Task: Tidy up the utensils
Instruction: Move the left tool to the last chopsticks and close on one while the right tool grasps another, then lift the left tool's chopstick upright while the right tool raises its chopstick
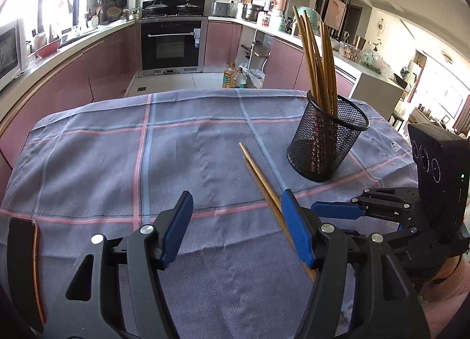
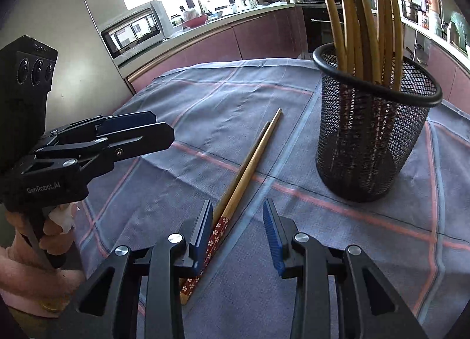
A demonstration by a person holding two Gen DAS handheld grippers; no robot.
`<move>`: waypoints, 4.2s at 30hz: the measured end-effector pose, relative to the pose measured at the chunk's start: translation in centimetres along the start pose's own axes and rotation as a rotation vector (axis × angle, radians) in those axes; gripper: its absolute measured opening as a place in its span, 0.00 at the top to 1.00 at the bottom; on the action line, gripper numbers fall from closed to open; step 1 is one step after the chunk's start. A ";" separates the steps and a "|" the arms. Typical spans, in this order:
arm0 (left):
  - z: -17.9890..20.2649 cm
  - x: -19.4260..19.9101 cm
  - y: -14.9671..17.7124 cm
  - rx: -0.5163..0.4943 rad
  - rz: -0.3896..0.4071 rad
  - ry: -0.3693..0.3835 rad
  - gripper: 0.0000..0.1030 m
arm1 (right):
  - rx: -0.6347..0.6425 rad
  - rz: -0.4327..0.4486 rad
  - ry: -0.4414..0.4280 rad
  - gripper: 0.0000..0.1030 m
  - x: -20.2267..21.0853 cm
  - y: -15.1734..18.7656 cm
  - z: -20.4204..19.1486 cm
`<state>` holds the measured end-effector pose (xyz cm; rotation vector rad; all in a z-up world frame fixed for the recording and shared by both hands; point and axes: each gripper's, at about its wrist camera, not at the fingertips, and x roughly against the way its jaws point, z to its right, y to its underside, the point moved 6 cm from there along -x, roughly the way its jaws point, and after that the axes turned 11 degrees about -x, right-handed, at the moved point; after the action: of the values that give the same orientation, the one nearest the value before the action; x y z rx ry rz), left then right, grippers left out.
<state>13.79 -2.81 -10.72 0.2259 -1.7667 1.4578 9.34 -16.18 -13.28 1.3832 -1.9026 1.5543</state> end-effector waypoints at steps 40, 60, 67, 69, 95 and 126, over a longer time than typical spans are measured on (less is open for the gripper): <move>5.0 -6.0 2.0 -0.104 -0.179 0.094 0.66 | -0.052 -0.018 0.068 0.75 -1.0 -1.3 2.6; 4.8 -7.1 1.6 -0.065 -0.193 0.084 0.84 | -0.097 0.017 0.081 0.95 -0.7 -0.4 2.9; 4.9 -7.1 1.7 -0.063 -0.195 0.075 0.87 | -0.090 0.029 0.030 0.95 0.1 -0.3 2.2; 5.1 -6.9 1.7 -0.068 -0.194 0.079 0.90 | -0.081 0.023 0.024 0.95 0.1 -0.2 1.9; 6.0 -6.8 1.5 -0.084 -0.203 0.078 0.92 | -0.041 0.012 0.032 0.95 -0.4 -0.6 1.7; 5.1 0.6 -2.1 -0.030 -0.031 0.168 0.93 | -0.047 0.214 -0.021 0.94 6.9 -2.8 1.2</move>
<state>12.24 -7.76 -8.73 0.1118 -1.6417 1.3853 8.71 -20.31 -6.99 1.2141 -2.1460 1.5833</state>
